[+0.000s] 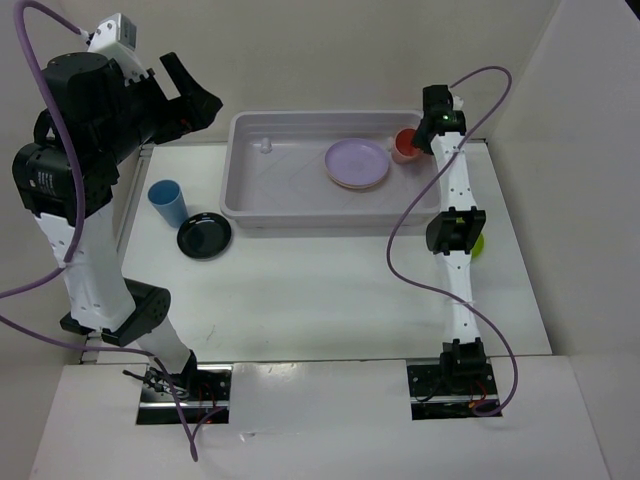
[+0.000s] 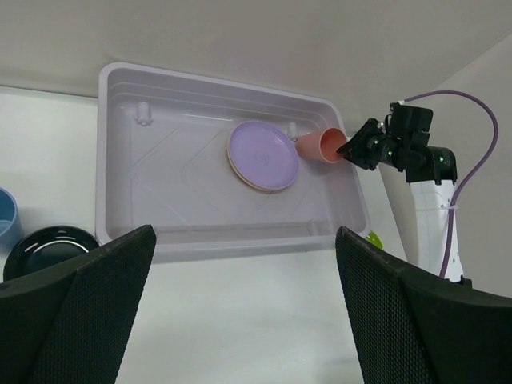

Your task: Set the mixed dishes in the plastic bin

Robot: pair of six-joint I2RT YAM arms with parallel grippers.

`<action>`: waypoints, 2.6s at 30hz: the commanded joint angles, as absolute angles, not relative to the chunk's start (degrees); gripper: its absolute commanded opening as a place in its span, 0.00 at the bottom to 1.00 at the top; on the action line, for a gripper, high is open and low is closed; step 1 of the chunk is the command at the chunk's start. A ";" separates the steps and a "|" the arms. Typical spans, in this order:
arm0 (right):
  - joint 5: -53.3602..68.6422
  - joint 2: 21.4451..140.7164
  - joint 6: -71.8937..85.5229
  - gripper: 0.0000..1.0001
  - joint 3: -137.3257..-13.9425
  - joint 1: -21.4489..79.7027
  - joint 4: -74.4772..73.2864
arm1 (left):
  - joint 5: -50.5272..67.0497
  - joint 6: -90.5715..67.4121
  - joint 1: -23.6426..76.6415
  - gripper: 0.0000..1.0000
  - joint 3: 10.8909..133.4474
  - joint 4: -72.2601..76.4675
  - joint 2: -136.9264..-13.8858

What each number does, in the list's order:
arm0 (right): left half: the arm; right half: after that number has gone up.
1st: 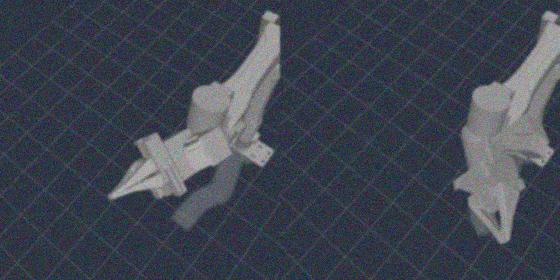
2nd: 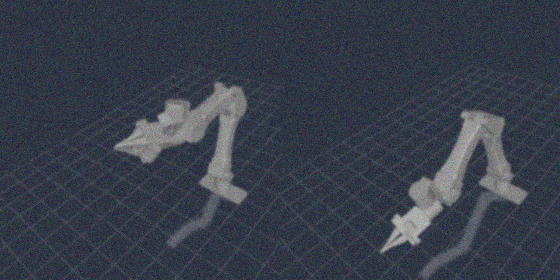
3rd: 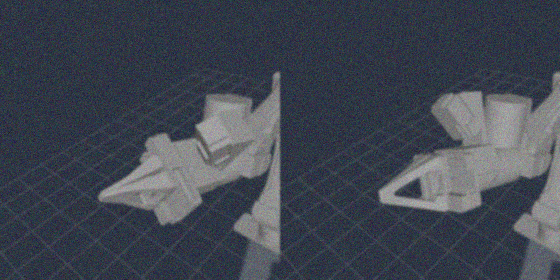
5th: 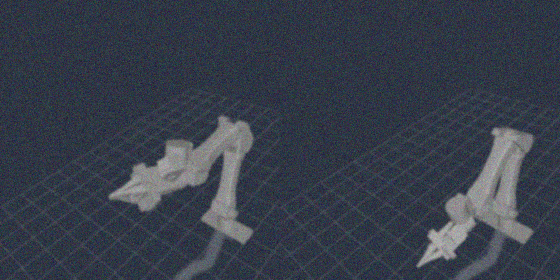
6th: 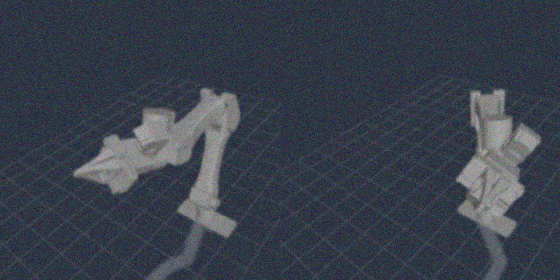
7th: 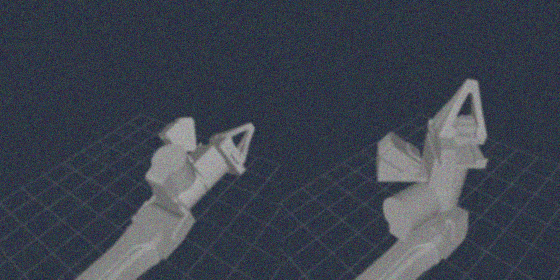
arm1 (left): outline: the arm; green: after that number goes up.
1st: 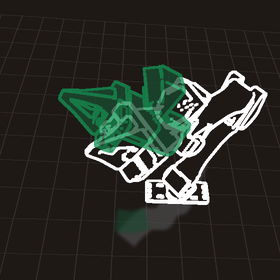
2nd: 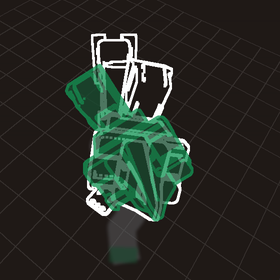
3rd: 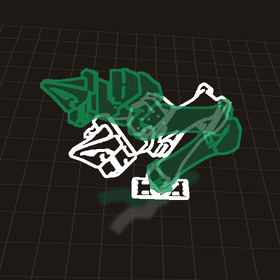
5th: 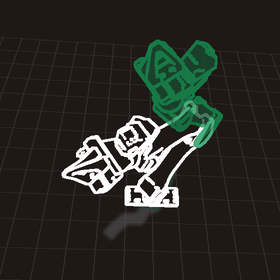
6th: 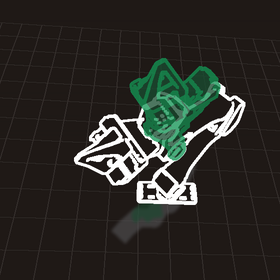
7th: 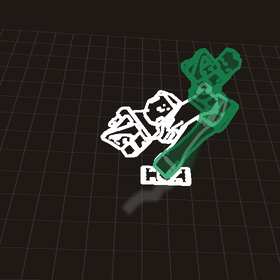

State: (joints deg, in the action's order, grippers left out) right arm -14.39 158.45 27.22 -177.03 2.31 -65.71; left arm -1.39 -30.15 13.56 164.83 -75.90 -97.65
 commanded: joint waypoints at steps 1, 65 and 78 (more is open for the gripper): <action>-13.36 157.68 26.89 0.39 -179.38 1.93 -67.85 | -2.02 -29.18 13.27 0.99 164.36 -74.53 -96.59; 4.82 118.40 21.62 0.83 -179.38 1.23 -66.95 | -17.93 -25.22 1.76 0.99 92.57 -46.85 -57.13; 3.43 101.63 20.57 0.85 -179.38 7.03 -70.75 | 3.41 -26.37 -18.18 0.99 78.40 -33.93 -76.10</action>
